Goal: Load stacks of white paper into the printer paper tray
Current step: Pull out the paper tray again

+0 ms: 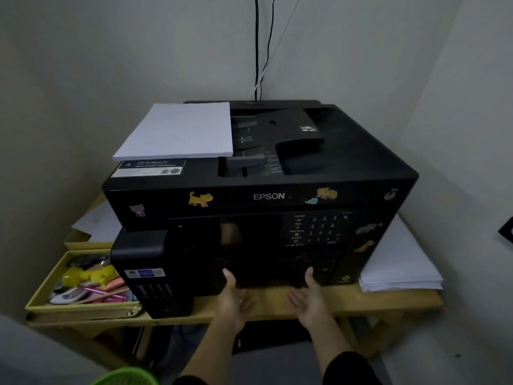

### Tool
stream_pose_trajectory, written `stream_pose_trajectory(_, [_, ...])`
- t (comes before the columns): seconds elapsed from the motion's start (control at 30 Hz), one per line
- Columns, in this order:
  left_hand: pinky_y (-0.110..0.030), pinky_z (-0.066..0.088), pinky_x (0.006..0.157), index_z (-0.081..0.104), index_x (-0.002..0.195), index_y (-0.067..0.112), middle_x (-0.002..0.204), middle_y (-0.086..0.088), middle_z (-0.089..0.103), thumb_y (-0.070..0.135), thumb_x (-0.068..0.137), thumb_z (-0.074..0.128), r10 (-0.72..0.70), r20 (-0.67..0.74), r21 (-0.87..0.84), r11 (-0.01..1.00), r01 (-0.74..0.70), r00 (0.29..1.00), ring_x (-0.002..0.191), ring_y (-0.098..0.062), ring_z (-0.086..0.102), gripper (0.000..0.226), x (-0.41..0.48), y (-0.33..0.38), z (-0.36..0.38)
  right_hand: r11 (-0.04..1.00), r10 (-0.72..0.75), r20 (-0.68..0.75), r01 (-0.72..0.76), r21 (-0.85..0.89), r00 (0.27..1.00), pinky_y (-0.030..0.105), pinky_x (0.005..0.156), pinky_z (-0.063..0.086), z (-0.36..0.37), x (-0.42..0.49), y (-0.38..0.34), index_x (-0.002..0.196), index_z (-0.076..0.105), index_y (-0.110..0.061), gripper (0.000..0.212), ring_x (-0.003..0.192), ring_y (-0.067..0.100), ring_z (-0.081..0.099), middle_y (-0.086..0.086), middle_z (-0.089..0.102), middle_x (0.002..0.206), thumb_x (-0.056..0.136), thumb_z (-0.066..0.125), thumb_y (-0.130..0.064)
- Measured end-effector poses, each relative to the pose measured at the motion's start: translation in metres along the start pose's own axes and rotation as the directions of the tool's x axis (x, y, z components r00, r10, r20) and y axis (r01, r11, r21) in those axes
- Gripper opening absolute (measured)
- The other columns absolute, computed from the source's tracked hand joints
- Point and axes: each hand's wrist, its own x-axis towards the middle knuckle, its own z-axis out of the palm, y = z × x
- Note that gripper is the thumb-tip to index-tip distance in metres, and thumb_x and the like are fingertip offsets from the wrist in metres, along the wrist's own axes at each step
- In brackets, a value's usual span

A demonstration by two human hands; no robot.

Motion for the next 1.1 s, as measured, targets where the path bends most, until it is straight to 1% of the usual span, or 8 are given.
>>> stream_pose_trajectory(0.07, [-0.038,0.046,0.081,0.049,0.123,0.008,0.087,-0.010,0.053,0.063,0.088,0.040,-0.011,0.062,-0.165,0.986,0.021,0.998,0.076,-0.023,0.051,0.066,0.002,0.004,0.000,0.991,0.008,0.016,-0.010,0.135,1.000,0.044,0.104,0.042,0.006,0.002,0.001,0.146,0.023,0.004,0.091,0.131,0.036,0.045,0.027,0.041,0.142,0.083,0.064,-0.047])
stream_pose_trajectory(0.17, [-0.039,0.042,0.099,0.049,0.118,0.008,0.105,-0.011,0.056,0.065,0.086,0.043,-0.015,0.115,-0.279,0.959,0.047,0.993,0.091,-0.025,0.056,0.066,0.012,0.002,0.003,0.976,-0.002,0.014,-0.001,0.218,1.000,0.045,0.101,0.042,0.013,0.009,0.008,0.145,0.022,0.006,0.091,0.127,0.036,0.048,0.027,0.044,0.137,0.084,0.062,-0.047])
stream_pose_trajectory(0.3, [-0.040,0.036,0.113,0.049,0.124,0.010,0.121,-0.012,0.055,0.062,0.084,0.050,0.000,0.091,-0.376,0.926,0.034,0.996,0.120,-0.028,0.052,0.065,0.024,-0.005,0.003,0.947,-0.074,0.098,0.039,0.319,0.993,0.052,0.113,0.033,0.012,0.028,0.018,0.110,0.058,-0.002,0.084,0.078,0.026,0.058,0.007,0.044,0.071,0.048,0.088,-0.051])
stream_pose_trajectory(0.47, [-0.038,0.035,0.114,0.051,0.123,0.007,0.123,-0.014,0.056,0.062,0.085,0.049,0.006,0.067,-0.352,0.936,0.018,0.998,0.122,-0.028,0.051,0.067,0.032,-0.008,0.001,0.940,-0.138,0.102,0.097,0.328,0.985,0.044,0.114,0.033,0.009,0.042,0.025,0.093,0.063,-0.008,0.082,0.062,0.018,0.052,0.003,0.044,0.064,0.031,0.089,-0.055])
stream_pose_trajectory(0.63, [-0.039,0.040,0.110,0.049,0.128,0.008,0.113,-0.011,0.057,0.071,0.079,0.047,-0.027,0.018,-0.251,0.968,0.031,0.999,0.117,-0.029,0.053,0.079,0.037,-0.012,0.000,0.960,-0.114,-0.013,0.114,0.257,0.993,0.034,0.090,0.048,0.011,0.037,0.027,0.124,0.055,-0.005,0.076,0.081,0.020,0.061,0.007,0.062,0.090,0.071,0.067,-0.058])
stream_pose_trajectory(0.77, [-0.037,0.050,0.085,0.059,0.106,0.015,0.106,-0.010,0.062,0.085,0.070,0.039,-0.101,-0.034,-0.141,0.985,0.095,0.994,0.098,-0.028,0.059,0.082,0.028,-0.014,0.003,0.996,-0.024,-0.215,0.042,0.083,0.976,0.020,0.036,0.045,0.015,0.024,0.031,0.086,0.056,-0.012,0.091,0.041,0.013,0.057,0.001,0.064,0.054,0.027,0.070,-0.079])
stream_pose_trajectory(0.97, [-0.039,0.053,0.075,0.059,0.097,0.014,0.099,-0.012,0.063,0.090,0.049,0.052,-0.119,-0.146,-0.087,0.990,0.108,0.982,0.086,-0.029,0.061,0.090,-0.001,-0.020,0.005,0.997,0.015,-0.526,0.027,0.072,0.851,0.046,0.073,0.057,0.024,0.005,0.029,0.139,0.026,-0.015,0.092,0.103,0.041,0.059,0.025,0.049,0.130,0.071,0.071,-0.058])
stream_pose_trajectory(1.1, [-0.046,0.035,0.108,0.020,0.144,0.004,0.144,-0.022,0.029,0.067,0.060,0.072,0.164,-0.569,0.493,0.852,0.175,0.806,0.128,-0.038,0.037,0.117,-0.014,-0.018,0.010,0.847,-0.424,-0.603,0.061,-0.527,0.676,0.053,0.103,0.038,0.036,-0.003,0.025,0.146,0.012,-0.013,0.095,0.128,0.044,0.032,0.022,0.016,0.149,0.077,0.071,-0.042])
